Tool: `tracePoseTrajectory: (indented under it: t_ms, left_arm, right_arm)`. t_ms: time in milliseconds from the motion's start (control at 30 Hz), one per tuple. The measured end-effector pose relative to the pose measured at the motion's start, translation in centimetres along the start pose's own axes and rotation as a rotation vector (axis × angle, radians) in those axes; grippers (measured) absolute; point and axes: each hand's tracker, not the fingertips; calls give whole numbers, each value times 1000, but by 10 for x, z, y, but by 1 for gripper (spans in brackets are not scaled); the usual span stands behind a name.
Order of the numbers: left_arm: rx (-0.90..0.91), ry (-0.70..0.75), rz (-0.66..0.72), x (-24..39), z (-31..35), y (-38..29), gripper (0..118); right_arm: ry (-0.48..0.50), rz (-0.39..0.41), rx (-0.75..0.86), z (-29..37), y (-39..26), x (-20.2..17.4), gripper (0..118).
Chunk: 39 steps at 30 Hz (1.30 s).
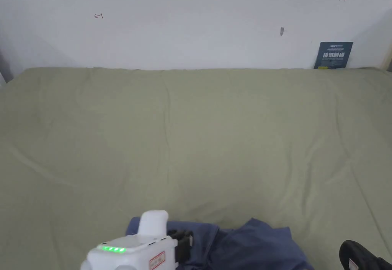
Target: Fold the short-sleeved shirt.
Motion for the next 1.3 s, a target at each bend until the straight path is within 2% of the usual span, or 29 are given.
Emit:
tracePoseTrajectory:
  t_ms: [67,133,200,267,333,367,400,433,467,500,533,633,733,767,800,833,867,967,1000,1067,1167,1200,1233,1267,1300]
  left_arm:
    - [157,149,-175,-3,48,4,9]
    - [298,256,-259,-12,92,5,9]
    - [237,314,-271,-26,107,9,9]
    - [189,306,-195,-43,113,7,9]
    - [169,202,-56,-67,108,8,12]
    - [117,114,32,-81,106,9,27]
    - [56,3,166,-100,101,11,57]
    - [13,-97,303,-118,95,10,105]
    - [-9,-198,410,-135,87,10,118]
    - [34,-271,467,-157,82,10,118]
    - [1,-299,533,-172,76,8,118]
    - [-39,-297,578,-203,54,2,118]
    - [-197,-545,795,-238,15,-22,118]
    - [-227,-568,828,-243,3,-32,118]
    - [-264,-556,824,-246,-10,-43,118]
    - [-181,-630,767,-243,-12,-47,118]
    - [-113,-720,738,-265,-22,-47,118]
    - [-203,-779,801,-246,-58,-43,118]
    - [-213,-794,740,-229,-63,-39,118]
    - [-193,-788,692,-211,-75,-36,118]
    - [-237,-603,511,-182,-77,-24,117]
    - [-236,-572,499,-179,-71,-21,101]
    - [-243,-534,504,-178,-67,-19,69]
    - [-254,-504,529,-176,-61,-15,45]
    - [-257,-407,541,-173,-61,-16,45]
  right_arm:
    - [6,18,6,-5,3,-2,1]
    - [13,28,5,-14,4,-4,1]
    - [25,33,-6,-23,4,-8,1]
    - [35,28,-16,-29,3,-12,1]
    - [54,22,-23,-32,3,-18,1]
    - [59,23,-23,-32,3,-21,1]
    - [66,25,-24,-32,3,-24,1]
    - [74,32,-25,-31,2,-26,1]
    - [78,40,-24,-30,1,-28,1]
    - [79,52,-24,-29,0,-30,1]
    - [80,63,-28,-28,-2,-31,1]
    - [74,72,-53,-31,-7,-32,1]
    - [66,59,-81,-35,-9,-32,1]
    - [61,59,-84,-35,-9,-32,1]
    - [57,60,-86,-35,-8,-33,1]
    - [56,60,-86,-35,-7,-33,1]
    - [54,60,-86,-35,-7,-34,1]
    - [47,60,-91,-38,-5,-35,1]
    - [48,54,-96,-40,-4,-35,1]
    - [51,44,-105,-45,-5,-35,1]
    - [47,39,-103,-46,-4,-36,1]
    - [51,26,-101,-46,-4,-36,1]
    - [56,16,-103,-47,-4,-35,1]
    - [58,12,-105,-48,-5,-35,1]
    - [60,13,-107,-48,-7,-35,1]
